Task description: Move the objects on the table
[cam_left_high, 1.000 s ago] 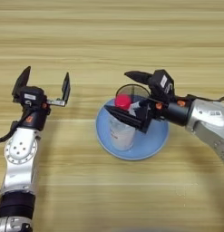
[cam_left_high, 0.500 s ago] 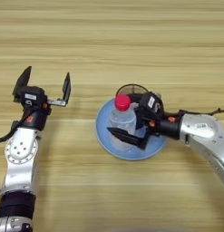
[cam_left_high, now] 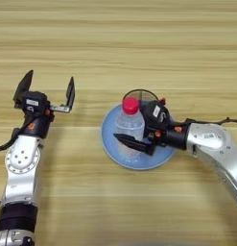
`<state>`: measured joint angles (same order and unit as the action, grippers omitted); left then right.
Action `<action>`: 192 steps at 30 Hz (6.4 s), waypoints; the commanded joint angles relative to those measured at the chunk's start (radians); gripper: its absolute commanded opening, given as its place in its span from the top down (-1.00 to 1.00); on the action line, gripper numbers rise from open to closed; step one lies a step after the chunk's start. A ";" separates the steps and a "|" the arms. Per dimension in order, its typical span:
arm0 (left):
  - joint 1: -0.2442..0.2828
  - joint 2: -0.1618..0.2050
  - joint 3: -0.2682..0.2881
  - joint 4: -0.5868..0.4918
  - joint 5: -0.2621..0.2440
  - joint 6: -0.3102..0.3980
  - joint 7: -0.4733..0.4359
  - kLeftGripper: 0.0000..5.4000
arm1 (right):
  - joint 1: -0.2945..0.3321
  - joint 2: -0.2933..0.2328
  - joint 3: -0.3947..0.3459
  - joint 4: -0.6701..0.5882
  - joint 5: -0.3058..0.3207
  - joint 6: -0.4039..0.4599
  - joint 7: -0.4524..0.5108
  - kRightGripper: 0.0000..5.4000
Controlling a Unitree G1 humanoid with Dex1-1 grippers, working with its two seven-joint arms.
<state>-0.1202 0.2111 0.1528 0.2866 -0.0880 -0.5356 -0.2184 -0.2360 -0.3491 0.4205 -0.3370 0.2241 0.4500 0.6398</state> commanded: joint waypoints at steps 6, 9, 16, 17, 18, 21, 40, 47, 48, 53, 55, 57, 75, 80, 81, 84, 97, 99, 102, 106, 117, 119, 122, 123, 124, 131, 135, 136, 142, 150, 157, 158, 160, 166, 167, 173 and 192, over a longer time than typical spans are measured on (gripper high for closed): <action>-0.008 0.006 0.001 0.001 -0.005 -0.007 -0.003 -1.00 | -0.007 0.011 -0.023 -0.011 -0.005 -0.005 -0.001 -0.24; -0.008 0.005 0.000 0.000 -0.004 -0.007 -0.002 -1.00 | -0.010 0.012 -0.030 -0.026 0.001 -0.001 -0.001 -0.24; -0.008 0.004 0.000 0.001 -0.004 -0.007 -0.002 -1.00 | -0.032 0.023 -0.072 -0.079 0.026 0.019 -0.008 -0.23; -0.008 0.004 0.000 0.001 -0.004 -0.007 -0.002 -1.00 | -0.036 0.025 -0.082 -0.088 0.030 0.024 -0.010 -0.22; -0.008 0.004 -0.001 0.001 -0.004 -0.007 -0.002 -1.00 | -0.040 0.027 -0.092 -0.098 0.035 0.030 -0.012 -0.21; -0.010 0.004 -0.001 0.005 -0.004 -0.008 -0.002 -1.00 | -0.063 0.030 -0.140 -0.133 0.060 0.047 -0.020 -0.21; -0.013 0.001 -0.004 0.003 -0.002 -0.007 -0.002 -1.00 | -0.093 -0.021 -0.354 -0.238 0.199 0.129 -0.055 -0.21; -0.013 0.001 -0.003 0.004 -0.004 -0.008 -0.003 -1.00 | -0.093 -0.028 -0.379 -0.234 0.226 0.141 -0.066 -0.21; -0.013 0.001 -0.003 0.004 -0.004 -0.008 -0.003 -1.00 | -0.089 -0.029 -0.376 -0.232 0.226 0.139 -0.065 -0.21; -0.014 0.001 -0.003 0.004 -0.004 -0.008 -0.002 -1.00 | -0.092 -0.034 -0.393 -0.240 0.243 0.146 -0.068 -0.21; -0.015 0.002 -0.002 0.005 -0.004 -0.009 -0.003 -1.00 | -0.100 -0.037 -0.409 -0.249 0.258 0.153 -0.071 -0.21; -0.016 0.002 -0.002 0.007 -0.004 -0.009 -0.003 -1.00 | -0.107 -0.043 -0.425 -0.255 0.270 0.156 -0.075 -0.21; -0.019 0.002 -0.001 0.007 -0.005 -0.008 -0.003 -1.00 | -0.115 -0.199 -0.671 -0.212 0.310 0.138 -0.097 -0.21; -0.021 0.005 0.000 0.007 -0.006 -0.007 -0.004 -1.00 | -0.043 -0.232 -0.692 -0.148 0.283 0.120 -0.080 -0.21; -0.021 0.006 0.000 0.006 -0.007 -0.006 -0.005 -1.00 | -0.030 -0.235 -0.691 -0.140 0.277 0.115 -0.077 -0.21; -0.020 0.007 0.002 0.006 -0.009 -0.005 -0.007 -1.00 | 0.024 -0.229 -0.675 -0.105 0.251 0.093 -0.071 -0.21; -0.019 0.013 0.007 0.004 -0.018 -0.005 -0.017 -1.00 | 0.116 -0.200 -0.562 0.131 0.073 -0.080 -0.060 -0.20; -0.018 0.013 0.007 0.003 -0.019 -0.004 -0.019 -1.00 | 0.119 -0.194 -0.555 0.157 0.059 -0.099 -0.058 -0.20; -0.018 0.013 0.007 0.004 -0.020 -0.005 -0.020 -1.00 | 0.118 -0.188 -0.548 0.183 0.047 -0.118 -0.059 -0.20; -0.019 0.014 0.006 0.005 -0.023 -0.005 -0.020 -1.00 | 0.121 -0.177 -0.542 0.198 0.039 -0.137 -0.062 -0.20; -0.021 0.015 0.004 0.008 -0.025 -0.006 -0.022 -1.00 | 0.128 -0.159 -0.543 0.190 0.034 -0.154 -0.062 -0.52; -0.022 0.014 0.004 0.010 -0.025 -0.007 -0.022 -1.00 | 0.126 -0.160 -0.545 0.185 0.036 -0.156 -0.063 -0.61; -0.023 0.014 0.004 0.010 -0.024 -0.007 -0.023 -1.00 | 0.124 -0.161 -0.548 0.174 0.039 -0.162 -0.064 -0.76; -0.023 0.014 0.004 0.010 -0.025 -0.007 -0.023 -1.00 | 0.122 -0.161 -0.550 0.169 0.040 -0.164 -0.066 -0.78; -0.023 0.013 0.004 0.010 -0.025 -0.007 -0.023 -1.00 | 0.120 -0.161 -0.553 0.163 0.040 -0.167 -0.067 -0.85; -0.027 0.014 0.004 0.014 -0.026 -0.009 -0.026 -1.00 | 0.100 -0.156 -0.579 0.091 0.059 -0.180 -0.080 -1.00; -0.029 0.013 0.004 0.016 -0.026 -0.010 -0.026 -1.00 | 0.089 -0.156 -0.591 0.047 0.075 -0.191 -0.087 -1.00; -0.029 0.013 0.004 0.017 -0.026 -0.010 -0.026 -1.00 | 0.086 -0.155 -0.596 0.034 0.082 -0.197 -0.088 -1.00; -0.031 0.012 0.003 0.020 -0.026 -0.012 -0.027 -1.00 | 0.060 -0.137 -0.616 -0.028 0.111 -0.244 -0.105 -1.00; -0.033 0.012 0.003 0.019 -0.026 -0.011 -0.026 -1.00 | 0.060 -0.095 -0.649 -0.055 0.168 -0.238 -0.164 -1.00; -0.037 0.015 0.002 0.020 -0.031 -0.007 -0.035 -1.00 | 0.092 -0.059 -0.618 -0.131 0.204 -0.249 -0.168 -1.00; -0.038 0.015 0.002 0.020 -0.031 -0.006 -0.036 -1.00 | 0.097 -0.054 -0.608 -0.148 0.212 -0.247 -0.166 -1.00; -0.038 0.016 0.003 0.020 -0.032 -0.006 -0.037 -1.00 | 0.111 -0.046 -0.578 -0.183 0.221 -0.244 -0.157 -1.00; -0.036 0.015 0.003 0.015 -0.032 -0.005 -0.039 -1.00 | 0.156 -0.033 -0.480 -0.266 0.239 -0.214 -0.132 -1.00; -0.035 0.015 0.003 0.014 -0.032 -0.005 -0.039 -1.00 | 0.166 -0.036 -0.459 -0.275 0.240 -0.210 -0.122 -1.00; -0.032 0.012 0.001 0.010 -0.031 -0.004 -0.038 -1.00 | 0.233 -0.058 -0.335 -0.225 0.192 -0.213 -0.048 -1.00; -0.026 0.009 -0.002 0.007 -0.034 -0.004 -0.038 -1.00 | 0.291 -0.108 -0.262 -0.039 0.103 -0.156 0.007 -1.00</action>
<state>-0.1468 0.2162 0.1531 0.2985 -0.1212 -0.5369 -0.2520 0.0409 -0.4383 0.1501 -0.3910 0.3491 0.2805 0.6410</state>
